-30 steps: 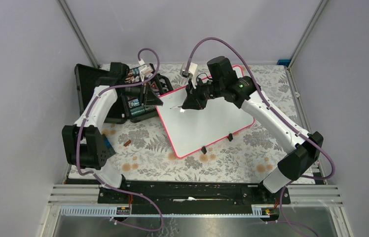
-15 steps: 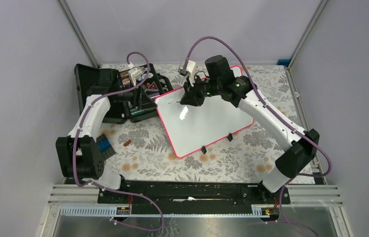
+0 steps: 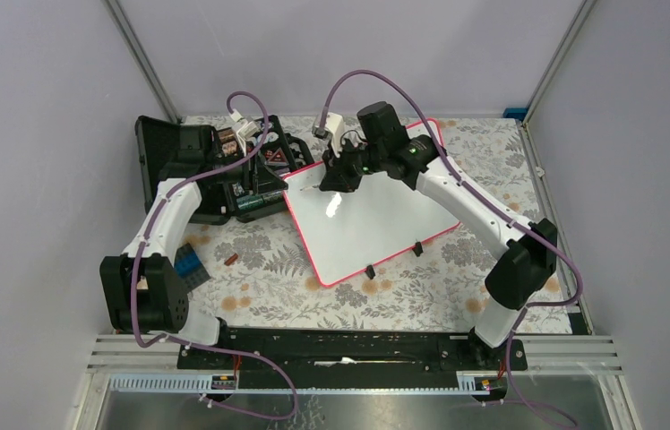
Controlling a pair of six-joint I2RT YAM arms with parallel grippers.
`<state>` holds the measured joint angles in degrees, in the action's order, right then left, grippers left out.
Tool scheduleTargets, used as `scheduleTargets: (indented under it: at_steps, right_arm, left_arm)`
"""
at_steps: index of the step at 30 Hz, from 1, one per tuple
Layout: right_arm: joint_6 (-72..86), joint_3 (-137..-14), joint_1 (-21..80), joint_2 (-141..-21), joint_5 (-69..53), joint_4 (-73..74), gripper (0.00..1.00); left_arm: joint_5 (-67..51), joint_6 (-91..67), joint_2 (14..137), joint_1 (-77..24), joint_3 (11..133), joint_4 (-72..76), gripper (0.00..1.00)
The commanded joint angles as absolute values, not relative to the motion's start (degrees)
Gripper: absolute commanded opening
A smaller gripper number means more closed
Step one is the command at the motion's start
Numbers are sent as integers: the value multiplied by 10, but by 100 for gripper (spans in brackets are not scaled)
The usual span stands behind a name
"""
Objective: Write a sentence on the whiteboard
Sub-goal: Hold the whiteboard on the whiteboard stand.
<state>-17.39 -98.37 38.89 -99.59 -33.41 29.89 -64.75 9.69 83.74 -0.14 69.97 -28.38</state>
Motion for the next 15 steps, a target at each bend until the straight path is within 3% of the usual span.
scheduleTargets:
  at_steps: [1,8,15]
  right_arm:
    - [-182,-1024,402,-1002,-336,282,0]
    - [-185,-1058,404,-1027,-335,301,0]
    - [-187,-1079,407,-1049,-334,313,0]
  left_arm:
    - [-662,89,843,-1,703,-252,32]
    - [-662,88,850,-1,707,-252,13]
    - [-659,89,852,-1,705,-252,1]
